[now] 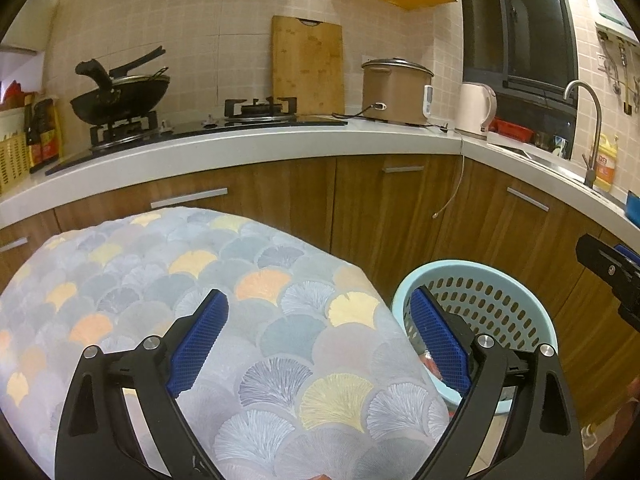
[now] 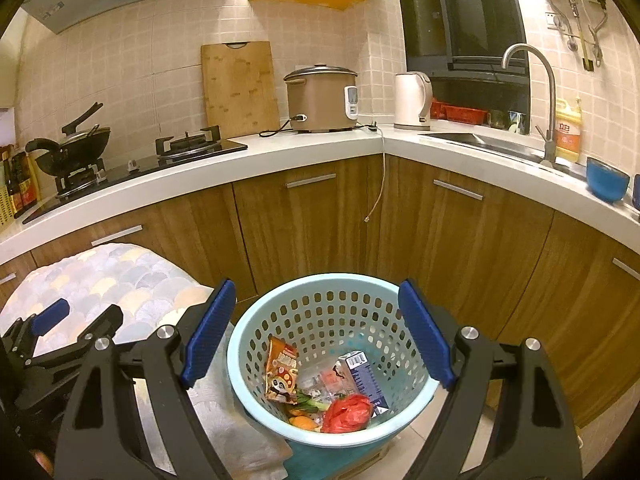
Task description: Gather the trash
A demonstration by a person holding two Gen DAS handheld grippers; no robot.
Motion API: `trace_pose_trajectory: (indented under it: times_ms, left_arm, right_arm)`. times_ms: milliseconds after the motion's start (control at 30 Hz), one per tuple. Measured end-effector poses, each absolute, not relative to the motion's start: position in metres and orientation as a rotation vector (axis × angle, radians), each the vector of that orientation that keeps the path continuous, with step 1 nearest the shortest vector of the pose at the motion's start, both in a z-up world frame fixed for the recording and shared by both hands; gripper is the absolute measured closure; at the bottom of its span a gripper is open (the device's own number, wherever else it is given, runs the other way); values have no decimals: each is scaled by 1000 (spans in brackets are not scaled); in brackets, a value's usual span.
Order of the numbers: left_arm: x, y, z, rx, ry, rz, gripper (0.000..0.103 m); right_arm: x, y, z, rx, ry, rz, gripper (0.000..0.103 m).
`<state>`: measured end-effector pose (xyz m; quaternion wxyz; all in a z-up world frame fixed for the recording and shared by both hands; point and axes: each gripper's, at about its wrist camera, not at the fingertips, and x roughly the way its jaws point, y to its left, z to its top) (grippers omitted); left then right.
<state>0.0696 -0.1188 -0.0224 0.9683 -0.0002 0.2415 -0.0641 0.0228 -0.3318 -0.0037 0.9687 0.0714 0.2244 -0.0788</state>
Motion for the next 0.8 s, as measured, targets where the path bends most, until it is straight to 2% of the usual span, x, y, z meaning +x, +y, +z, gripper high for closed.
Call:
trace_pose_trajectory:
  times_ms: [800]
  left_arm:
    - [68, -124, -24, 31, 491, -113, 10]
  right_arm:
    - [26, -331, -12, 142, 483, -155, 24]
